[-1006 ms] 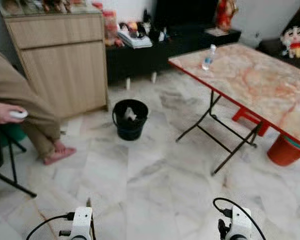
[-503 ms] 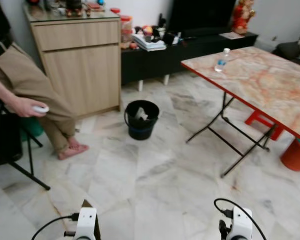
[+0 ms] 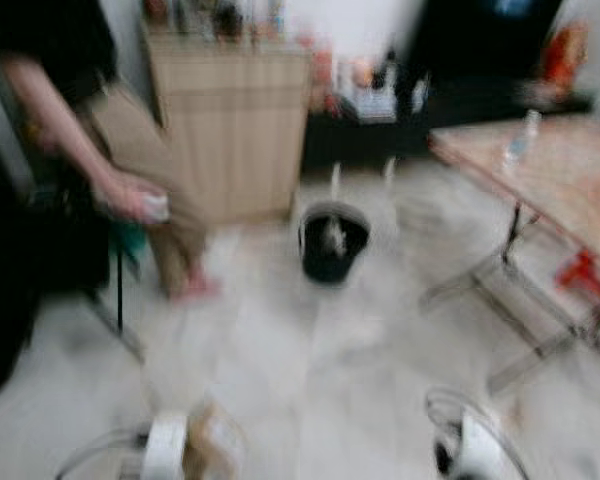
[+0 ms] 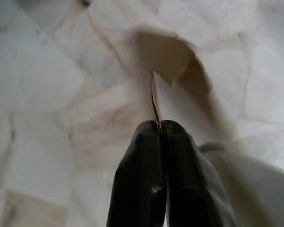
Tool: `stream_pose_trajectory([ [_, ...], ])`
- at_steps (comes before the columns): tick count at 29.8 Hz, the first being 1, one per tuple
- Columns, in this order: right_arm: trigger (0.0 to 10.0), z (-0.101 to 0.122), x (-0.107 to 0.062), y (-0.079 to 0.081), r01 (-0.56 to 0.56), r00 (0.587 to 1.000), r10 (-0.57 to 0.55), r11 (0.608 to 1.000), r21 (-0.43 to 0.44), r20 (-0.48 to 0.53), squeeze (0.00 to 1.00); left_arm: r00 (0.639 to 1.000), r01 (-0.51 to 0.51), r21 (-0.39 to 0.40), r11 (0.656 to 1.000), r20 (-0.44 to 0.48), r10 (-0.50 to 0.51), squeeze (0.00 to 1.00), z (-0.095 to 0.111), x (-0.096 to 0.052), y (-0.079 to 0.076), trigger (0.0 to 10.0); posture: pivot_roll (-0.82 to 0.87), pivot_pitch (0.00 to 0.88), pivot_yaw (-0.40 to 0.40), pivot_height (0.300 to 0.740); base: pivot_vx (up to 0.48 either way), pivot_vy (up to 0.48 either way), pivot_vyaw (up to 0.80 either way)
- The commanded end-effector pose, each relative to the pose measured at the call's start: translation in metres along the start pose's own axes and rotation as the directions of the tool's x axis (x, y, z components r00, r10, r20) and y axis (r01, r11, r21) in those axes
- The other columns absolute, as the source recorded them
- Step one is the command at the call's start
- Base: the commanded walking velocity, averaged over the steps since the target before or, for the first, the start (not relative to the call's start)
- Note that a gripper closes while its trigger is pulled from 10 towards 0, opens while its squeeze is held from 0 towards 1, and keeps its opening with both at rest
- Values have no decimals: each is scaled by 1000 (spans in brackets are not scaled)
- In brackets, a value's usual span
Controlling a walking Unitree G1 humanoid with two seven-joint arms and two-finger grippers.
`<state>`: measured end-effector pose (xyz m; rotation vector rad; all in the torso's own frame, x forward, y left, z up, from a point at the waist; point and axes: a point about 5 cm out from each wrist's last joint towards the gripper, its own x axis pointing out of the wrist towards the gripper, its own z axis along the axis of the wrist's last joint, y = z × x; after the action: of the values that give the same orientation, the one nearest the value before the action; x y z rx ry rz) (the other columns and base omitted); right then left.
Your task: Picking trash to rubbish bin
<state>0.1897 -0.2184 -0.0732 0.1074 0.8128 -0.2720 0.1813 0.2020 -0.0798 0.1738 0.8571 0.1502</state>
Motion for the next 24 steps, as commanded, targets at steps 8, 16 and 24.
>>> stream_pose_trajectory([
  [8, 10000, -2, -2, -17, 43, 999, -43, 999, 9, -1, 0, 999, 35, -7, 999, 36, -34, 0, 12, 1, -14, 10000, 95, 0, -135, 740, 384, 0, 0],
  [16, 10000, 0, -1, -17, 39, 999, -40, 999, 18, 9, 0, 999, 37, -9, 999, 36, -36, 0, 12, 1, -15, 10000, 94, 0, -138, 740, 378, 0, 0],
  [24, 10000, 4, -1, -16, 30, 999, -31, 999, 28, 24, 0, 998, 41, -10, 999, 37, -40, 0, 12, 1, -15, 10000, 87, 0, -139, 740, 368, 0, 0],
])
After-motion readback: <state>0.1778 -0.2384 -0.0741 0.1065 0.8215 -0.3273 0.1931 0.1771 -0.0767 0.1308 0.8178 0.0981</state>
